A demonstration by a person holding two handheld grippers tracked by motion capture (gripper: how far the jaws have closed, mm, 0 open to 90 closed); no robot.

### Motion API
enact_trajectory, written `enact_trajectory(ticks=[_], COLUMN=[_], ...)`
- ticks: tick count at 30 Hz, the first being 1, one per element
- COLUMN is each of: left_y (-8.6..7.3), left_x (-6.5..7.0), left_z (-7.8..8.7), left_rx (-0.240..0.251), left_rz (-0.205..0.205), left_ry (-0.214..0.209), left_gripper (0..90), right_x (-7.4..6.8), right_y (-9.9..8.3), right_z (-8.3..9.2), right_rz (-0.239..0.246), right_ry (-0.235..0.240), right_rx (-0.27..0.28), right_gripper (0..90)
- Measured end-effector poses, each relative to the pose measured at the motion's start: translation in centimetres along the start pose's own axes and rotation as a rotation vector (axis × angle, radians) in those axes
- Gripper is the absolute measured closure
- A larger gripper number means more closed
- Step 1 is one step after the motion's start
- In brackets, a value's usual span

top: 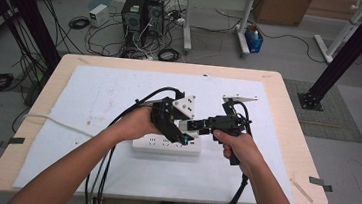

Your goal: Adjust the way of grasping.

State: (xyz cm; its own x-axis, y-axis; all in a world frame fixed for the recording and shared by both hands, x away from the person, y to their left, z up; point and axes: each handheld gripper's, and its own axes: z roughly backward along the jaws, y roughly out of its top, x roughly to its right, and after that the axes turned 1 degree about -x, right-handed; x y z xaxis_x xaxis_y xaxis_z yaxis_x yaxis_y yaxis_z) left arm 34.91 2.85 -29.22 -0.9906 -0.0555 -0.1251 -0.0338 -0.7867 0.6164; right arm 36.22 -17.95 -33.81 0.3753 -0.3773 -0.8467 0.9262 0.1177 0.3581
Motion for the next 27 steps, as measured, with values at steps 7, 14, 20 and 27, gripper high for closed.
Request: enact_trajectory(ticks=[7,14,20,27], left_y=[0.21,0.27,0.24,0.09], left_x=[0.13,0.20,0.34,0.28], left_z=[0.03,-0.07,-0.22,0.03], left_rx=[-0.004,0.005,-0.001,-0.017], left_rz=[-0.017,-0.024,-0.038,-0.007], left_ry=[-0.002,0.003,0.018,0.062], left_gripper=[42.5,42.6,42.5,29.3], right_x=[0.10,0.47,0.52,0.53], right_y=[-0.12,-0.20,-0.18,-0.08], right_z=[-0.10,-0.43,-0.59,-0.40], right_rz=[-0.011,-0.060,-0.111,-0.095], right_ry=[0.023,0.046,0.052,0.029], right_rx=[-0.003,-0.019,-0.023,0.006], right_gripper=[40.9,50.7,60.2,62.2])
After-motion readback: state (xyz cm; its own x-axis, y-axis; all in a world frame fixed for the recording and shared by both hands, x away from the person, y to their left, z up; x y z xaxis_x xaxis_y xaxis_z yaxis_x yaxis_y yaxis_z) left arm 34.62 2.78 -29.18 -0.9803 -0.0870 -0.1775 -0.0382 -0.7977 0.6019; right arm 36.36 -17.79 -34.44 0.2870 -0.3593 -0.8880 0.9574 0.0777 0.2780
